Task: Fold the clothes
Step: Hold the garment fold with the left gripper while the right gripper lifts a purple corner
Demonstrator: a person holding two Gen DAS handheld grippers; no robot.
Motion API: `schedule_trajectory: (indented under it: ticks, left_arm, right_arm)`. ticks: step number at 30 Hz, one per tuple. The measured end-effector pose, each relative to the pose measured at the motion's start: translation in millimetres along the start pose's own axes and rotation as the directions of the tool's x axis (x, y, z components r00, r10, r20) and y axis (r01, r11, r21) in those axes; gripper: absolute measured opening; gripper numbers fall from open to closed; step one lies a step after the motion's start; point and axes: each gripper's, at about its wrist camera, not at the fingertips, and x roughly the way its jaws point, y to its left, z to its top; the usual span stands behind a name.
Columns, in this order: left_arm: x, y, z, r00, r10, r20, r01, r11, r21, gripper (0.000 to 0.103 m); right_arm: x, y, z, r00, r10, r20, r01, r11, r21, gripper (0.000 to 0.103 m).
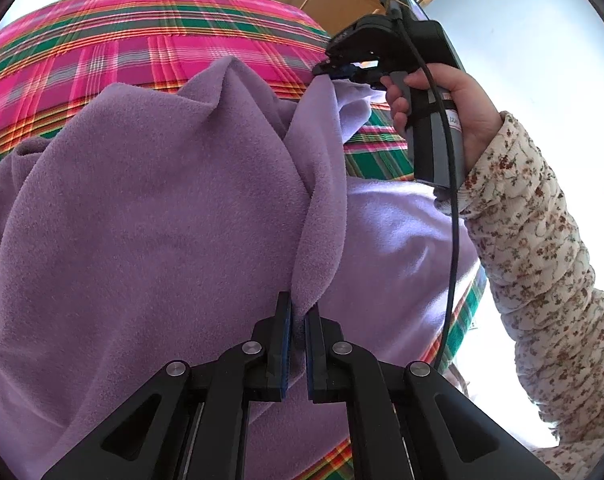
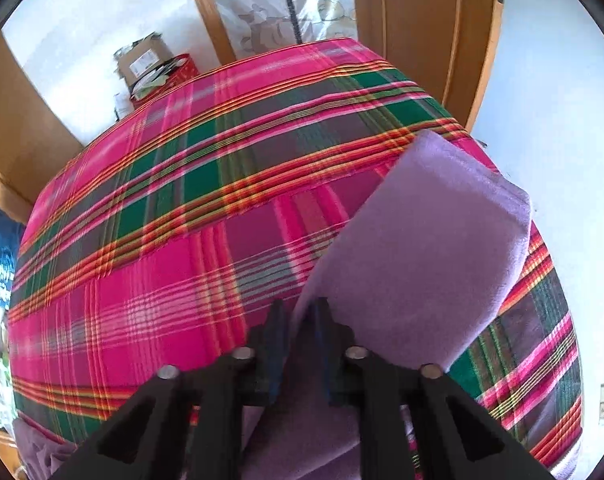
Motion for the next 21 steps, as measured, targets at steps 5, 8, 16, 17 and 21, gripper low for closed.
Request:
schedule_trajectory:
  ticks: [5, 8, 16, 17, 21]
  left_arm:
    - [5.9, 4.9, 2.1, 1.0, 0.0, -0.002, 0.0, 1.0, -0.009, 0.005]
    - [7.1, 5.8, 0.7, 1.0, 0.004, -0.004, -0.004, 1.0, -0.011, 0.005]
    - [5.2, 7.2, 0.8, 1.0, 0.01, 0.007, -0.009, 1.0, -0.027, 0.005]
    - [4.6, 7.0, 0.3, 1.0, 0.013, 0.008, -0.013, 1.0, -0.025, 0.005]
    - [4.8, 6.7, -0.5, 1.0, 0.019, 0.014, -0.019, 0.999, -0.032, 0.005]
  right_arm:
    - [-4.1, -10.0, -2.5, 0.999, 0.041, 0.014, -0.041, 0.999, 0.007, 0.004]
    - [-14.3, -14.4, -4.9, 0.997, 0.057, 0.049, -0.057, 0.998, 0.012, 0.003]
    - [-65.9, -36.1, -16.5, 0.977, 0.106, 0.183, -0.11, 0.994, 0.011, 0.003]
    - [-72.7, -40.6, -18.2, 0.974, 0.109, 0.197, -0.114, 0.993, 0.013, 0.003]
    - [-97.9, -55.0, -28.3, 0.961, 0.122, 0.25, -0.13, 0.991, 0.017, 0.003]
